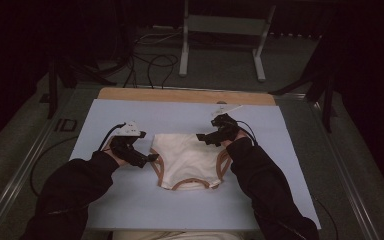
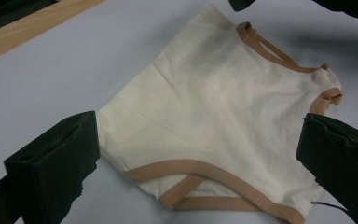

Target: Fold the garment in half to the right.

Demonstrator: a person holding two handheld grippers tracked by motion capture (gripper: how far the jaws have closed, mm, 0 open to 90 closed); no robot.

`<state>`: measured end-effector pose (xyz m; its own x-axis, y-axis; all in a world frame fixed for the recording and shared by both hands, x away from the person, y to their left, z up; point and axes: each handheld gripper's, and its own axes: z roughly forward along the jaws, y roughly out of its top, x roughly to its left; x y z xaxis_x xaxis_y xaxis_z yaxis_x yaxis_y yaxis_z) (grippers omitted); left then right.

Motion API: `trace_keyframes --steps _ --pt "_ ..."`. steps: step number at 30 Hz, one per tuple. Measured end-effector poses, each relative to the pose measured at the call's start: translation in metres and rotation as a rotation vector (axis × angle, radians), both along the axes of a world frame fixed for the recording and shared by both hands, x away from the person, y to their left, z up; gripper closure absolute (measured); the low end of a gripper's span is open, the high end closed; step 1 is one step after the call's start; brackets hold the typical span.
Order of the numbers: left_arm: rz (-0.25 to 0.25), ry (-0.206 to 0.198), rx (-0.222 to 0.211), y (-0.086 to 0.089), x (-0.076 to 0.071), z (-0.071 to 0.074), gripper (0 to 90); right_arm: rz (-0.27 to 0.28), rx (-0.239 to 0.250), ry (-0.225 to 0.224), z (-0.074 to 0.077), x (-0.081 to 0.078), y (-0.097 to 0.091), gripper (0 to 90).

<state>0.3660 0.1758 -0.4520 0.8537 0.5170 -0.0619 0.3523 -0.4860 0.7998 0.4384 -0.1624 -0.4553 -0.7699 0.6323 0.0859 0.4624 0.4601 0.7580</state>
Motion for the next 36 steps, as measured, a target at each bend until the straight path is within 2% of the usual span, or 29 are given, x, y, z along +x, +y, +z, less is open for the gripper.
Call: trace_keyframes --steps 4,8,27,28,36 --pt "0.015 0.002 0.018 -0.001 -0.006 -0.001 1.8 0.015 -0.002 0.005 0.001 0.001 0.008 11.2" --pt "0.008 -0.001 0.022 -0.001 -0.012 -0.002 2.4 0.03 -0.001 0.004 0.001 0.001 0.016 11.2" --pt "-0.076 -0.015 0.051 -0.013 -0.046 -0.007 2.4 0.126 -0.003 0.016 -0.002 0.002 0.056 11.2" --pt "-0.086 -0.02 0.051 -0.016 -0.051 -0.008 2.4 0.134 -0.006 0.023 -0.004 0.003 0.062 11.2" --pt "-0.114 -0.024 0.057 -0.022 -0.058 -0.016 2.5 0.149 -0.023 0.023 -0.006 0.004 0.077 11.2"
